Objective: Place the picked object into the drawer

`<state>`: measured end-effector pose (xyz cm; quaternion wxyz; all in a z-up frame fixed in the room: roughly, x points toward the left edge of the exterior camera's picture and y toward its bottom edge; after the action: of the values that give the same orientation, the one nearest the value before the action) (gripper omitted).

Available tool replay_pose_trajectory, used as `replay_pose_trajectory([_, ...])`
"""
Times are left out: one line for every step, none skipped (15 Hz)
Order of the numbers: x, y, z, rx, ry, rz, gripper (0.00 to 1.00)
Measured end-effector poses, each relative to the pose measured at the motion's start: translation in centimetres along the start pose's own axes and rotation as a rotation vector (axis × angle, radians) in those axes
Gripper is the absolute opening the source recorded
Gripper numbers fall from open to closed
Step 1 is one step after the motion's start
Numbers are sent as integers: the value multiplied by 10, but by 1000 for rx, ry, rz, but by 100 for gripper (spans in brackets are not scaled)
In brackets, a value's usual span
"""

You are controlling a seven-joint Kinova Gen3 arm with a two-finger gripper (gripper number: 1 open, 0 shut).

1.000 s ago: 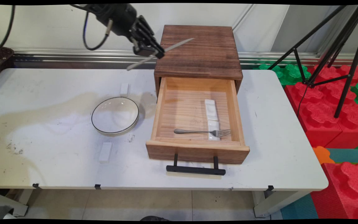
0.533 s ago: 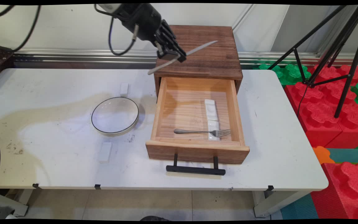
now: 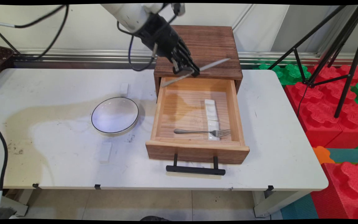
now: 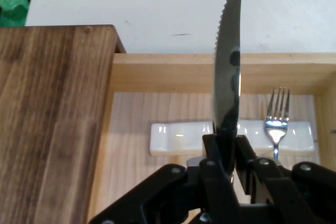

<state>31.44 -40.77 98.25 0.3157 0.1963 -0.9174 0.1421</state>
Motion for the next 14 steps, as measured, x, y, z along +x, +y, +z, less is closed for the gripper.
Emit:
replay_pose_trajectory([-2,1,9,-9,-2,3,0])
replay_pose_trajectory([-3,1,14,-13,-4,4,0])
replay_pose_trajectory([-5,2,20,-19,-5,6,0])
replay_pose_trajectory([-7,2,26,-23,-8,9,0])
replay_pose_trajectory([-9,2,33,-28,-12,12,0])
replay_pose_trajectory([-12,2,40,-31,-17,15,0])
replay_pose_trajectory([-15,1,48,-34,-23,18,0])
replay_pose_trajectory([-18,0,56,-37,-30,22,0])
replay_pose_trajectory([-21,-1,63,-38,-37,25,0])
replay_pose_trajectory([-23,-2,69,-39,-42,27,0])
replay_pose_trajectory([-26,-4,76,-40,-47,29,0])
replay_pose_trajectory([-28,-5,82,-42,-51,30,0])
replay_pose_trajectory([-30,-6,88,-43,-55,31,0])
replay_pose_trajectory([-32,-7,94,-45,-60,32,0])
